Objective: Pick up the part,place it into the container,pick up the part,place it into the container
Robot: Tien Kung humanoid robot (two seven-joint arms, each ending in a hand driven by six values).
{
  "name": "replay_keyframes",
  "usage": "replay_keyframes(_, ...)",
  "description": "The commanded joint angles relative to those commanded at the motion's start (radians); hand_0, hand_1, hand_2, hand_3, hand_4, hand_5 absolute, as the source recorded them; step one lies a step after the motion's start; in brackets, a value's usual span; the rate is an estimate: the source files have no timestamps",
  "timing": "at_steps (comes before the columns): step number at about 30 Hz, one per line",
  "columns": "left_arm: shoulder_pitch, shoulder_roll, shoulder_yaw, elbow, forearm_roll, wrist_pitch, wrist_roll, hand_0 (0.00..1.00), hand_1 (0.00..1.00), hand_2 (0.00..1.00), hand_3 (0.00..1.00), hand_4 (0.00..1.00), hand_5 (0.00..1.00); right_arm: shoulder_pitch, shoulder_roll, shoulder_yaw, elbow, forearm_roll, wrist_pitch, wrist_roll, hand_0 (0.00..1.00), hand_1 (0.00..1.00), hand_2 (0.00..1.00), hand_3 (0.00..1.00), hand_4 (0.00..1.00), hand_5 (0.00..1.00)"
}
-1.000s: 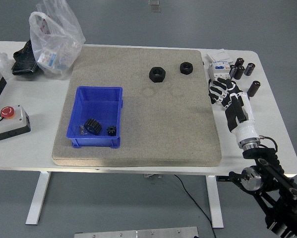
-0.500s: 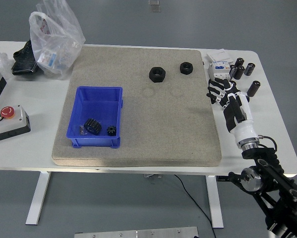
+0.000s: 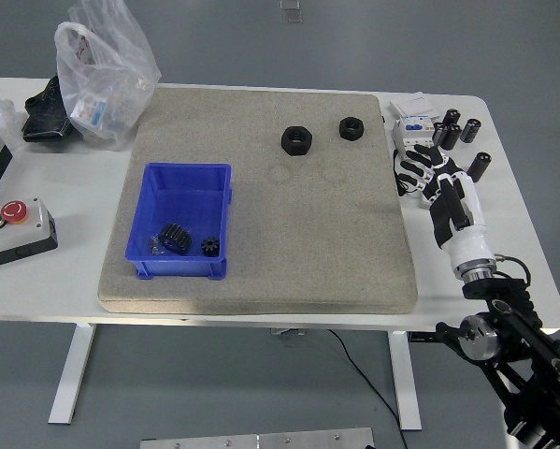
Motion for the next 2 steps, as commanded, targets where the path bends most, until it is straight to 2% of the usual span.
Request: replay_keyframes(2,-0.002,0.003,0.007,0.0,-0.004,-0.001,-0.001,0.655,0.589,0.592,0.684,0.65,0.235,-0.003,-0.002,0.002,0.002,-0.001,-0.001,-0.001,0.655,0.691,0.702,0.662,0.819,0.657)
